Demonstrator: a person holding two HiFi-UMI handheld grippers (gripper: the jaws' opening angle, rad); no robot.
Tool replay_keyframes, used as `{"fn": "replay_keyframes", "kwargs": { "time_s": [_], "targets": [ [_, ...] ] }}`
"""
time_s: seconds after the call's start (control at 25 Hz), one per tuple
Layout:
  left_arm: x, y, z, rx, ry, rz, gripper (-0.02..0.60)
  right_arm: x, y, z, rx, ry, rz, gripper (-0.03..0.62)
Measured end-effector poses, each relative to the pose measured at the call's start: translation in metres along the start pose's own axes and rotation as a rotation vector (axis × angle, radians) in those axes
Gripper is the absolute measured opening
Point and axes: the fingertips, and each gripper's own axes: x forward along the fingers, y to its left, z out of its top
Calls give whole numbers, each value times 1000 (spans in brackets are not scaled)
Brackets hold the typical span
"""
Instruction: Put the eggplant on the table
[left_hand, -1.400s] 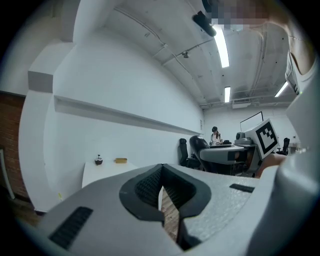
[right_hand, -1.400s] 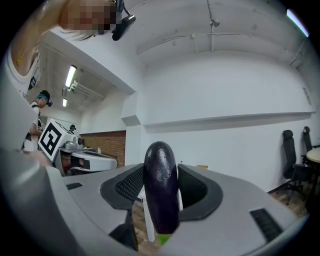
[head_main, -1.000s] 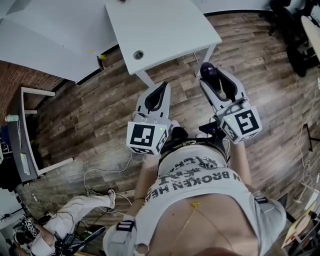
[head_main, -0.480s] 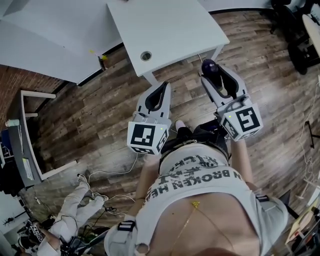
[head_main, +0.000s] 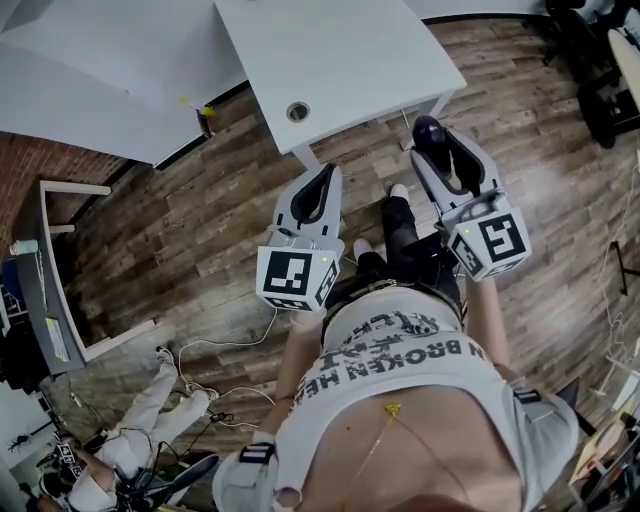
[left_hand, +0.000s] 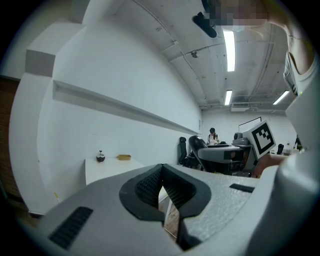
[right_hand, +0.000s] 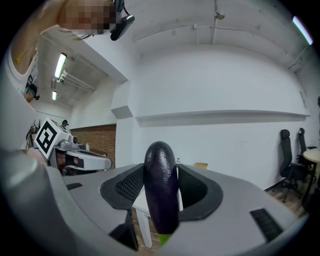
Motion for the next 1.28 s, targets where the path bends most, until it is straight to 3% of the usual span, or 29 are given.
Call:
{"fn": "replay_keyframes", "kwargs": {
  "time_s": [0.6, 0.88, 1.28],
  "targets": [
    [103, 40, 32, 15, -24, 57, 6, 96, -77, 16, 2, -21, 97, 210],
    [150, 58, 44, 8, -16, 118, 6, 139, -117, 26, -7, -26, 157, 210],
    [188, 57, 49, 6, -17, 204, 6, 159, -159, 25, -22, -23, 232, 210]
  ]
}}
